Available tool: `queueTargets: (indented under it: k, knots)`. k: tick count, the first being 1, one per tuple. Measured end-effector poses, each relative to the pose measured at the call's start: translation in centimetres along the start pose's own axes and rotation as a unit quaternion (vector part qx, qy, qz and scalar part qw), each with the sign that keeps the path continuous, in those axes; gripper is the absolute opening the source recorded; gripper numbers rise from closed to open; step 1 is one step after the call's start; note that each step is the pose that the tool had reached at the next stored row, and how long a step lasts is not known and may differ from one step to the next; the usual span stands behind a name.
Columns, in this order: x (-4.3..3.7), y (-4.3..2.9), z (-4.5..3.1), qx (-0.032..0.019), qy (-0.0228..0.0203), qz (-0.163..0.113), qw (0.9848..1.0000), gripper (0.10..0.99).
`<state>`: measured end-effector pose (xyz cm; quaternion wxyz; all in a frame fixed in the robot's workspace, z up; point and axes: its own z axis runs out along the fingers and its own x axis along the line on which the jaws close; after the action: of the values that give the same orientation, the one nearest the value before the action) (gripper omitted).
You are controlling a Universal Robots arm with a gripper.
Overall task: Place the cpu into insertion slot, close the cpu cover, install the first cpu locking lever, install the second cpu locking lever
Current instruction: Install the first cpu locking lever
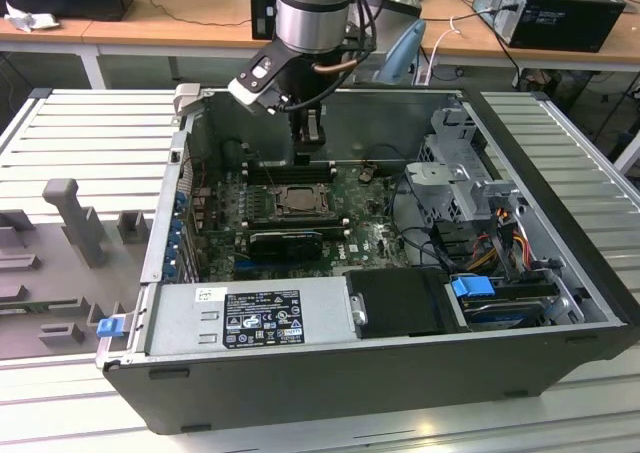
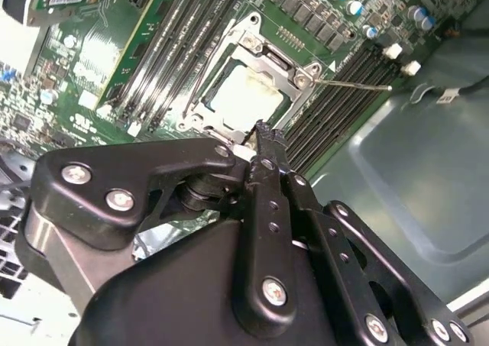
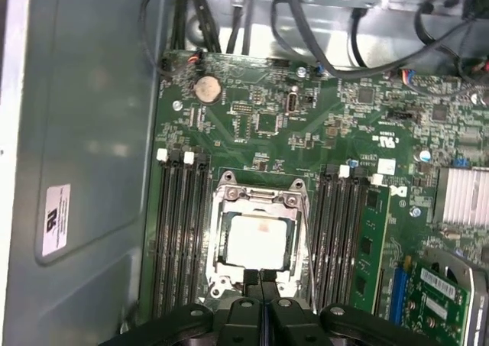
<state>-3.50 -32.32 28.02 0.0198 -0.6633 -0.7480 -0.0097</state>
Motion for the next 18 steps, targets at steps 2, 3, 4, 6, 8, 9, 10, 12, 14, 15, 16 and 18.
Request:
queueTargets:
  k: [2, 3, 4, 6, 8, 9, 10, 12, 14, 15, 16, 18]
  knots:
    - [0.0, 0.0, 0.0, 0.0009, -0.0003, -0.021, 0.9998, 0.106]
    - [0.0, 0.0, 0.0, 0.0011, -0.0003, -0.026, 0.9997, 0.106]
    - [0.0, 0.0, 0.0, 0.0013, -0.0004, -0.031, 0.9995, 0.106]
    - [0.0, 0.0, 0.01, 0.0018, -0.0005, -0.044, 0.999, 0.106]
    - [0.0, 0.0, 0.01, 0.0027, -0.0008, -0.064, 0.998, 0.106]
    - [0.0, 0.0, 0.0, 0.0029, -0.0008, -0.069, 0.9976, 0.106]
    - [0.0, 0.0, 0.0, 0.0031, -0.0009, -0.072, 0.9974, 0.106]
    - [0.0, 0.0, 0.0, 0.0035, -0.001, -0.084, 0.9965, 0.106]
    - [0.0, 0.0, 0.0, 0.0039, -0.0011, -0.091, 0.9958, 0.106]
    - [0.0, 0.0, 0.0, 0.004, -0.0011, -0.095, 0.9954, 0.106]
    - [0.0, 0.0, 0.0, 0.0045, -0.0013, -0.105, 0.9945, 0.106]
    - [0.0, 0.0, 0.0, 0.0049, -0.0014, -0.117, 0.9932, 0.106]
